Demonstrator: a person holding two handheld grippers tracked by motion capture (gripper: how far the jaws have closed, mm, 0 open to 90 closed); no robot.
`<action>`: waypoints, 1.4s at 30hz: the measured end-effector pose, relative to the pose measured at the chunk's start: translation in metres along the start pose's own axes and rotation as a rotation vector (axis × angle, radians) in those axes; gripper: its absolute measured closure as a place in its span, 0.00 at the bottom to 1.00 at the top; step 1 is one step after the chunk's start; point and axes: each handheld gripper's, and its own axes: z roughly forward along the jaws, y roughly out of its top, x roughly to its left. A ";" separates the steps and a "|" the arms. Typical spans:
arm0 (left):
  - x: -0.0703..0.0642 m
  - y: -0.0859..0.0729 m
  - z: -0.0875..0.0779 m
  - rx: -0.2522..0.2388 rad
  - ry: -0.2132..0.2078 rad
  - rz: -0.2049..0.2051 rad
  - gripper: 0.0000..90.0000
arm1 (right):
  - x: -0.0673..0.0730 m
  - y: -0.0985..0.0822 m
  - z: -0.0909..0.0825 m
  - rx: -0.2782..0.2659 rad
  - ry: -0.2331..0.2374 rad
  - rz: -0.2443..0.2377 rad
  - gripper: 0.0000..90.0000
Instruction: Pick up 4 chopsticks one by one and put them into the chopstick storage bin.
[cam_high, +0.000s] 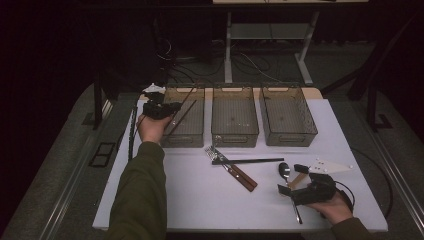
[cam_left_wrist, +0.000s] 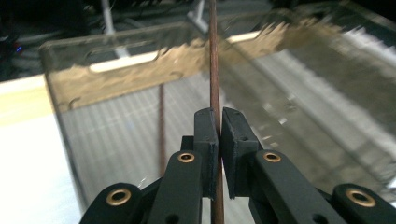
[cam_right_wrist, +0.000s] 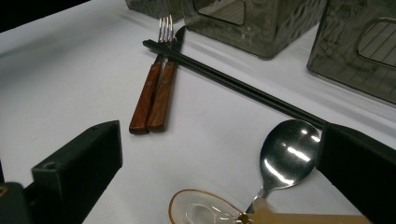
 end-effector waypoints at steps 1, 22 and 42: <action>0.002 -0.001 0.002 0.013 0.006 -0.001 0.94 | 0.000 0.000 0.000 -0.001 0.001 0.002 0.00; -0.005 -0.006 0.019 0.099 0.084 0.059 0.63 | 0.000 0.000 -0.001 -0.005 0.003 0.000 0.00; -0.019 -0.006 -0.008 0.040 -0.052 0.121 0.33 | 0.000 0.000 0.001 0.009 0.000 0.004 0.00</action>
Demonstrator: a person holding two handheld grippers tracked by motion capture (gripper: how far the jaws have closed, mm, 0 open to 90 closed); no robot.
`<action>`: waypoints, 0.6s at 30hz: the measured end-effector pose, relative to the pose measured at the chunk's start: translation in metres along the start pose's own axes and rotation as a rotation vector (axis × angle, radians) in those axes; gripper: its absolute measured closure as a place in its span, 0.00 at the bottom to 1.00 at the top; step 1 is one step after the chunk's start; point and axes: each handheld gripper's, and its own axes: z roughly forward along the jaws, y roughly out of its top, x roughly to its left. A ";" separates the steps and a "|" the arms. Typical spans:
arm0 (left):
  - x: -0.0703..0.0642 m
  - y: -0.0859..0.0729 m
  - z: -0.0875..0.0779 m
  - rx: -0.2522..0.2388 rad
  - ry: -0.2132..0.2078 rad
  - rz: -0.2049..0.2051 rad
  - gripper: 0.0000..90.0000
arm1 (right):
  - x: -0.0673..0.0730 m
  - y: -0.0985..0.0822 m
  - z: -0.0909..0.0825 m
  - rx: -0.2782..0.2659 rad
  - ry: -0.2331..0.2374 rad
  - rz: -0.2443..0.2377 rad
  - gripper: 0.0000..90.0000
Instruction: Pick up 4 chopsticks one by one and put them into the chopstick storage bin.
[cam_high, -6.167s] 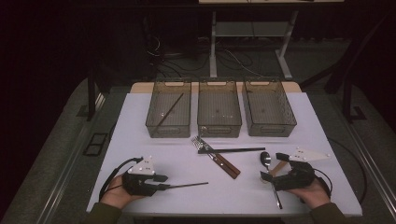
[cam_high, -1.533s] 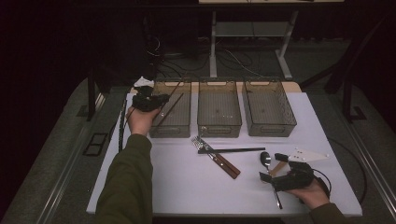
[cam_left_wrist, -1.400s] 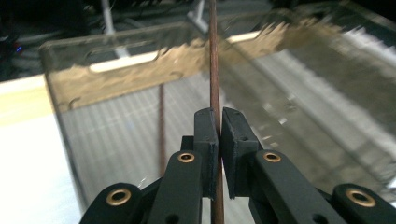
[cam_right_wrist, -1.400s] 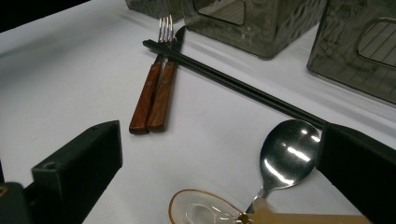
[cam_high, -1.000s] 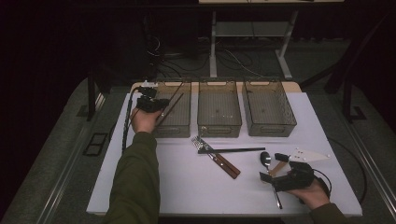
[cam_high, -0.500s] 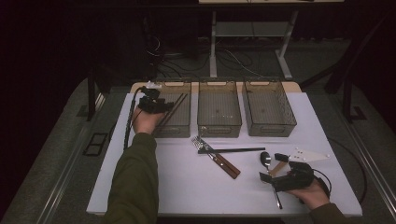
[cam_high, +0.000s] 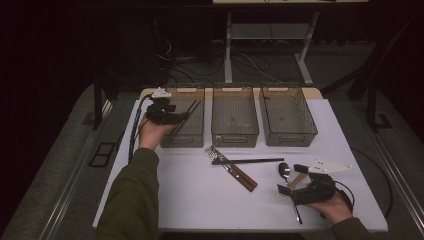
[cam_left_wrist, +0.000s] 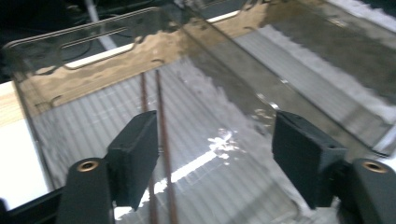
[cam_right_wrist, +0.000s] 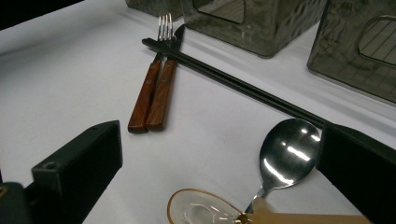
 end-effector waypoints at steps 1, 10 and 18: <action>-0.002 0.000 -0.003 0.008 -0.004 0.015 0.32 | 0.000 0.000 0.000 0.001 -0.001 0.001 0.01; -0.023 -0.007 -0.020 -0.016 -0.062 0.061 0.23 | -0.001 0.000 0.000 -0.002 0.000 0.003 0.00; -0.043 -0.030 -0.031 -0.027 -0.105 0.083 0.20 | -0.003 0.000 0.000 0.003 0.002 -0.011 0.00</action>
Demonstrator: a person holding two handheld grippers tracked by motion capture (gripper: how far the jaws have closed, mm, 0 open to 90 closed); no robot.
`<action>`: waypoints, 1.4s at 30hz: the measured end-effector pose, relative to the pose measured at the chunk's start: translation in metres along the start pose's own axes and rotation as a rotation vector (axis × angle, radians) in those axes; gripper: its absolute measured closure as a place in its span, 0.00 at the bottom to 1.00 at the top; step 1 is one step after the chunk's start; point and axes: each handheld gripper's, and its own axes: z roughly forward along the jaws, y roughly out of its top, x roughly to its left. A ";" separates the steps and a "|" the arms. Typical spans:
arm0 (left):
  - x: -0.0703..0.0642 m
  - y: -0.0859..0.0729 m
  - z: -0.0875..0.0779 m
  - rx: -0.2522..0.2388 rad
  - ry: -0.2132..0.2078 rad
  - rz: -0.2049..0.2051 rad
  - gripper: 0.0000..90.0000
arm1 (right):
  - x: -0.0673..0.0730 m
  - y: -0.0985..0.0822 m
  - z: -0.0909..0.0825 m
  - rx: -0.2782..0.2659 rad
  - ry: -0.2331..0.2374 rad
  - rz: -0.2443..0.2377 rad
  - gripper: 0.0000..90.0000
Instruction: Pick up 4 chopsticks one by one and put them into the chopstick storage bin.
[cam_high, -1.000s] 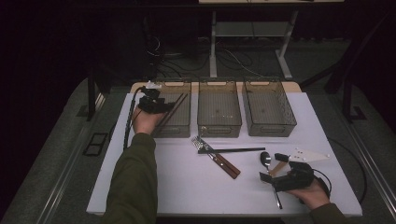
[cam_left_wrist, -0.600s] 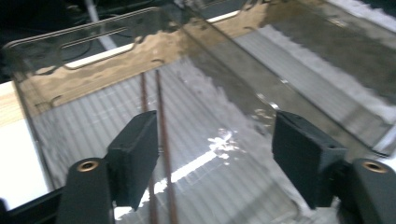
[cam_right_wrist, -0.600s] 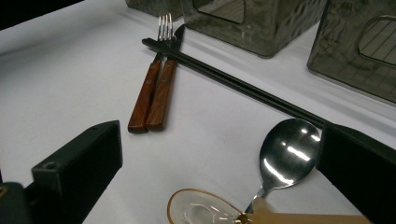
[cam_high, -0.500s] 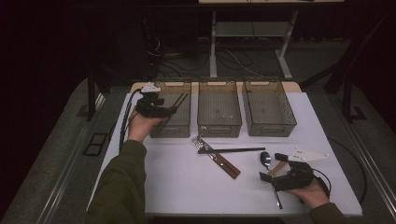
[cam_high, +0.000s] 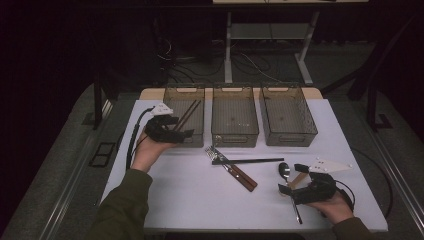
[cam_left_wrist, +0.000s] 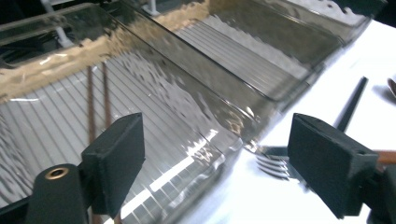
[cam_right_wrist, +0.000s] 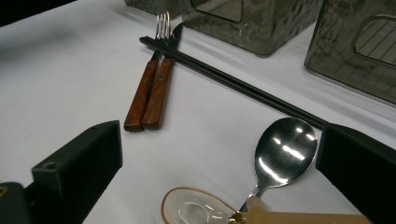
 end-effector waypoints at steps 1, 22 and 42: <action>-0.003 -0.003 -0.002 -0.003 -0.010 0.001 0.19 | 0.000 0.000 0.001 0.002 -0.002 0.000 0.00; -0.057 -0.053 -0.025 -0.020 -0.056 0.075 0.11 | 0.001 0.001 0.002 0.009 -0.002 -0.003 0.00; -0.080 -0.105 -0.040 0.002 -0.104 0.090 0.00 | -0.017 0.032 0.005 0.034 -0.025 -0.009 0.30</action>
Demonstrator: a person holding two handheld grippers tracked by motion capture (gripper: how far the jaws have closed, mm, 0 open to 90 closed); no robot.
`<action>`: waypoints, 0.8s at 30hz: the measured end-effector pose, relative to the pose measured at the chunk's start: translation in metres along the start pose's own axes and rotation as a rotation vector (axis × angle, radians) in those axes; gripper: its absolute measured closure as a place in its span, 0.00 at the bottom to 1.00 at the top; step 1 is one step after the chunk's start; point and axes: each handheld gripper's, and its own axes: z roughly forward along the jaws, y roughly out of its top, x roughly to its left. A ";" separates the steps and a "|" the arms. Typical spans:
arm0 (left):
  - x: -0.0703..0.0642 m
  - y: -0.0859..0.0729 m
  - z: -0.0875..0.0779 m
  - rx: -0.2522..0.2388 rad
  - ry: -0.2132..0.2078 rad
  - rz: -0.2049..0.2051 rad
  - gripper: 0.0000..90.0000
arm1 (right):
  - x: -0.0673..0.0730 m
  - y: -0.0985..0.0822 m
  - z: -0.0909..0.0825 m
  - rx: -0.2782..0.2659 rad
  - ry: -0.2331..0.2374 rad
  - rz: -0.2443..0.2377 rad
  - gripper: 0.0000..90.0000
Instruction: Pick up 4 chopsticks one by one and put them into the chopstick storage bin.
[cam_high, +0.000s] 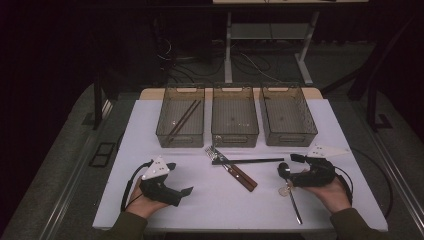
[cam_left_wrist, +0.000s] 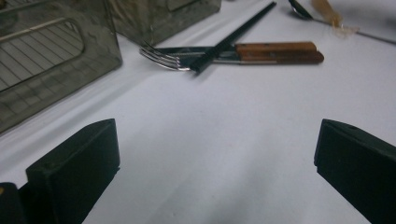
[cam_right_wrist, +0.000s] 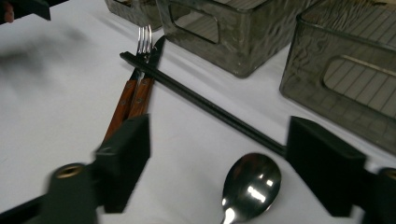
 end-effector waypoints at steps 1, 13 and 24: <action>-0.002 0.000 0.000 0.009 0.004 0.008 0.00 | -0.002 0.003 0.002 0.007 0.009 -0.004 0.38; -0.003 0.001 0.004 0.022 -0.015 0.019 0.00 | -0.024 0.032 0.045 0.109 -0.020 0.021 0.73; -0.003 0.001 0.006 0.026 -0.040 0.019 0.00 | -0.037 0.033 0.076 0.231 -0.044 0.020 0.99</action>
